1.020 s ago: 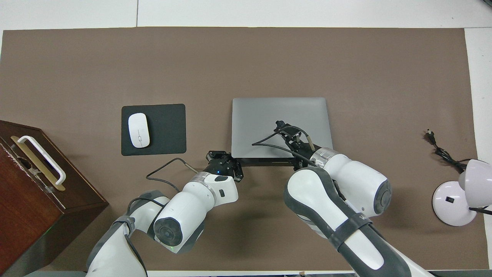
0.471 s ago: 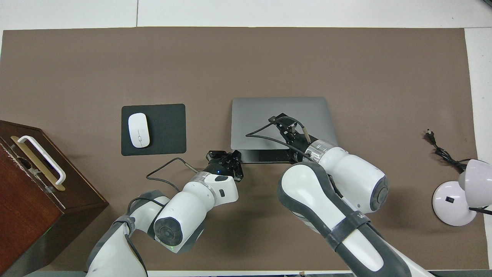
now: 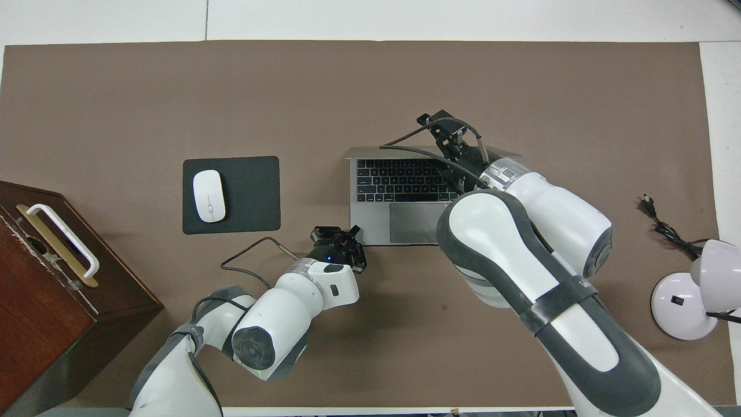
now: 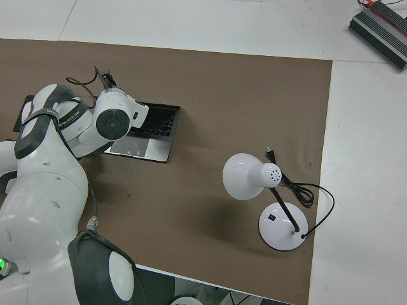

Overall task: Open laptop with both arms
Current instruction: 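Lift the laptop lid upward with the right gripper while the left gripper holds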

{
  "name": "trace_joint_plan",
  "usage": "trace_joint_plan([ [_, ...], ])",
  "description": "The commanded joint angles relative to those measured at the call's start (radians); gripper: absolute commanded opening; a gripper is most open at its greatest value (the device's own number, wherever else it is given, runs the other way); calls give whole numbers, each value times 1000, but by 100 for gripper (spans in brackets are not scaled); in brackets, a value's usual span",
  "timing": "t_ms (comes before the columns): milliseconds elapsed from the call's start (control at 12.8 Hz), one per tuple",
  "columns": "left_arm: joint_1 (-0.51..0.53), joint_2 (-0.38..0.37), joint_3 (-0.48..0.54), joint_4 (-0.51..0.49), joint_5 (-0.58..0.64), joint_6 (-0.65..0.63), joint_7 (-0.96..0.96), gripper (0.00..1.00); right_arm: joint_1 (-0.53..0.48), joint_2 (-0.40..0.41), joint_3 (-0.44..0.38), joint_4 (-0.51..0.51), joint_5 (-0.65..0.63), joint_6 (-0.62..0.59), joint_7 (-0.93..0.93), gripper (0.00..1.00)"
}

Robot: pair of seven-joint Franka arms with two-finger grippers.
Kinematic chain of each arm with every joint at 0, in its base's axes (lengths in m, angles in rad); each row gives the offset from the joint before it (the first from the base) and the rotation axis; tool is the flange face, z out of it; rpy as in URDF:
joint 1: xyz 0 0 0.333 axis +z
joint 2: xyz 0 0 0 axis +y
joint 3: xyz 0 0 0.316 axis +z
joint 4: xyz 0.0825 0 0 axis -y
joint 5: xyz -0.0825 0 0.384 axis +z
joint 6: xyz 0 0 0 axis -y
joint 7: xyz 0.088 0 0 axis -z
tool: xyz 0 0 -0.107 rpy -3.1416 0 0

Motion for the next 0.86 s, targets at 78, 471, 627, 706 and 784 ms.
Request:
trace_joint_plan([
  [78, -21, 42, 14, 20, -10, 20, 17, 0, -39, 73, 1, 71, -2, -7, -61, 100],
  [471, -21, 45, 14, 25, -10, 20, 17, 0, -60, 108, 0, 157, -10, -9, -84, 100],
  [627, -21, 48, 16, 25, -10, 20, 17, 0, -68, 116, 0, 174, -40, -13, -84, 100],
  [706, -21, 48, 16, 25, -10, 20, 19, 0, -77, 118, 0, 179, -42, -15, -84, 100],
  [784, -21, 48, 16, 25, -10, 20, 19, 0, -77, 119, 0, 180, -45, -21, -84, 100],
])
